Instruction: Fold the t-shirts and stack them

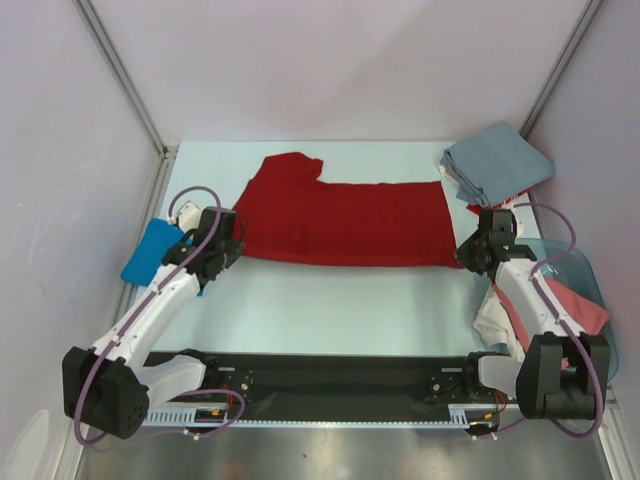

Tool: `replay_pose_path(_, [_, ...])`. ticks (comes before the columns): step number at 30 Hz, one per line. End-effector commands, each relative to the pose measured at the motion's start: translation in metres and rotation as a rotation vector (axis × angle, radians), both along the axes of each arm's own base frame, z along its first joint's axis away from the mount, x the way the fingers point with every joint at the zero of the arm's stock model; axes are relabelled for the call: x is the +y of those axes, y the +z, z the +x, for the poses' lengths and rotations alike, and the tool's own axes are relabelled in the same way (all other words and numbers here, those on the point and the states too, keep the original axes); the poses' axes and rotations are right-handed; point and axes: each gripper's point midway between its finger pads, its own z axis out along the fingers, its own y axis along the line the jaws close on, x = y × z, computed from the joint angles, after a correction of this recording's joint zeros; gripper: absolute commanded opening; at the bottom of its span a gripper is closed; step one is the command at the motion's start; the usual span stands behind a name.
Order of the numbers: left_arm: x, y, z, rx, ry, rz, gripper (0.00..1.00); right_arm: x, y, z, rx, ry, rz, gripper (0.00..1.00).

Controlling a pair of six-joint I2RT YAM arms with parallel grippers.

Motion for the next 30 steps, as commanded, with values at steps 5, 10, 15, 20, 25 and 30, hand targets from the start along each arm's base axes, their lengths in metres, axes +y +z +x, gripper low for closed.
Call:
replay_pose_path(5, [0.016, -0.022, -0.037, 0.023, -0.016, 0.033, 0.00, -0.008, -0.001, -0.029, -0.015, -0.017, -0.034, 0.00])
replay_pose_path(10, [0.013, -0.051, -0.060, 0.070, -0.046, 0.001, 0.00, -0.005, -0.012, -0.047, -0.006, -0.037, -0.014, 0.00])
replay_pose_path(15, [0.015, -0.066, -0.081, 0.081, -0.057, -0.011, 0.07, -0.006, -0.012, -0.069, -0.022, -0.053, -0.020, 0.16])
replay_pose_path(20, [0.016, -0.058, -0.090, 0.031, -0.067, -0.029, 0.59, -0.004, 0.004, -0.077, -0.099, -0.051, -0.010, 0.38])
replay_pose_path(25, [0.023, -0.041, -0.088, -0.009, -0.077, 0.015, 0.68, 0.003, 0.016, -0.070, -0.136, -0.017, 0.010, 0.38])
replay_pose_path(30, [0.017, -0.022, -0.065, -0.039, -0.138, 0.061, 0.71, 0.019, 0.012, -0.051, -0.130, 0.073, 0.025, 0.37])
